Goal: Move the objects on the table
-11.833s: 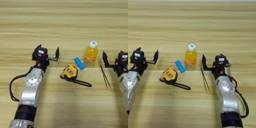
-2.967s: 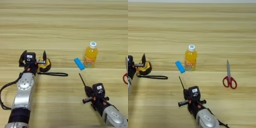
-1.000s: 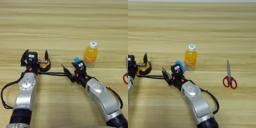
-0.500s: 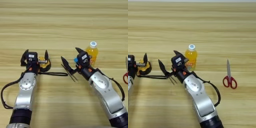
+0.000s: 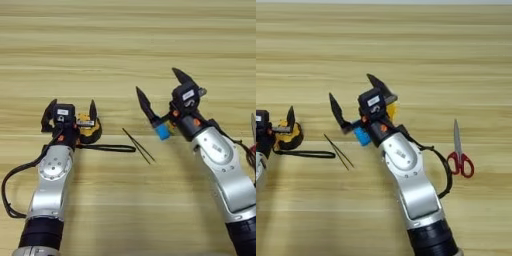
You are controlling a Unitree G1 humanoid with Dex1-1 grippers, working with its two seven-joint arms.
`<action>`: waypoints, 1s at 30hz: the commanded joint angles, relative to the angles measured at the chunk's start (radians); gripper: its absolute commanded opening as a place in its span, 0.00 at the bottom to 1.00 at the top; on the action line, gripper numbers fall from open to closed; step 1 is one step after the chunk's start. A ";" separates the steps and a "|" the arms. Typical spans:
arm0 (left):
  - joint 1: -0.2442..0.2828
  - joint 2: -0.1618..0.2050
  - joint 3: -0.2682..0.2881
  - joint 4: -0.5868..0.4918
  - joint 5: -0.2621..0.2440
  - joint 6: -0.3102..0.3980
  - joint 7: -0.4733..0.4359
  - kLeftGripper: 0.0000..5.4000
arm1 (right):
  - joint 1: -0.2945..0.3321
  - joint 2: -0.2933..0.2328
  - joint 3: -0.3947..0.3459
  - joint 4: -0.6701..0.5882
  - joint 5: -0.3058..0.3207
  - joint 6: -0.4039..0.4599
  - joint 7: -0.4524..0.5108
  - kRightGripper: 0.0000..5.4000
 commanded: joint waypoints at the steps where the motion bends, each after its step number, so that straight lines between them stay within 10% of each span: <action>1: 0.008 0.005 -0.001 -0.011 0.010 0.012 0.003 1.00 | -0.029 -0.006 -0.032 0.025 -0.012 -0.018 -0.025 1.00; 30: 0.013 0.001 -0.004 -0.018 0.009 0.013 0.003 1.00 | -0.084 -0.008 -0.159 0.272 0.042 0.058 -0.074 1.00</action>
